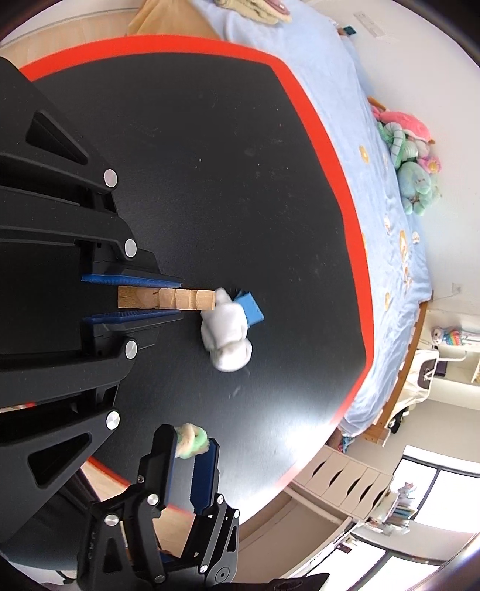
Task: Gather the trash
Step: 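Carry both held items over the wastebasket and open both tools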
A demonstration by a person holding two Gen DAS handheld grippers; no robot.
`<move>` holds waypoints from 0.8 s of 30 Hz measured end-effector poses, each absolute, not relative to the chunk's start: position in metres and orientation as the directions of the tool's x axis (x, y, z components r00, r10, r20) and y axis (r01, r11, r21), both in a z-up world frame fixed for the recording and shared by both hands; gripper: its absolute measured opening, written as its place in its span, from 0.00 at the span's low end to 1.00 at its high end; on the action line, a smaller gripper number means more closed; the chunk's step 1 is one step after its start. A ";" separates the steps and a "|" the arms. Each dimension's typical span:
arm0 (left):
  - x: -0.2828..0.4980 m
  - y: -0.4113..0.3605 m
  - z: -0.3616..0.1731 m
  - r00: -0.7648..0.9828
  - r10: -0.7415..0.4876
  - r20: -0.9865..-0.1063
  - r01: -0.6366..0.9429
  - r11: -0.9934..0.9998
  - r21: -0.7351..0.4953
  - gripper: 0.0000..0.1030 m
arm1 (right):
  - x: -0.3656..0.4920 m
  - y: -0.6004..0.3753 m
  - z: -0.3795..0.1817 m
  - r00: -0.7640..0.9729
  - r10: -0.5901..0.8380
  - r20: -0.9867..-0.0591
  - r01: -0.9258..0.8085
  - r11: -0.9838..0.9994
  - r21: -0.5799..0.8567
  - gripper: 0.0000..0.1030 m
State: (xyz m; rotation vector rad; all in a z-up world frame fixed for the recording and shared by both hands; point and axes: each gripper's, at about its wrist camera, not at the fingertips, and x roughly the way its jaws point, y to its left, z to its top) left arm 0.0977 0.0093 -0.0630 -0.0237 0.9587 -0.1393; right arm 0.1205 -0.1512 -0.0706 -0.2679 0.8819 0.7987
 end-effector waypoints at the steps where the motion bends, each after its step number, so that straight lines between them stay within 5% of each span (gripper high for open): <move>1: 0.093 0.005 -0.059 0.570 -0.134 -0.811 0.117 0.990 -0.082 0.11 | 0.117 -0.154 -0.068 0.379 0.509 -0.773 -0.718 0.688 0.102 0.33; 24: -0.014 -0.061 -0.034 0.561 -0.270 -0.782 0.268 0.954 -0.136 0.11 | 0.008 -0.230 -0.035 0.407 0.517 -0.753 -0.703 0.704 0.104 0.33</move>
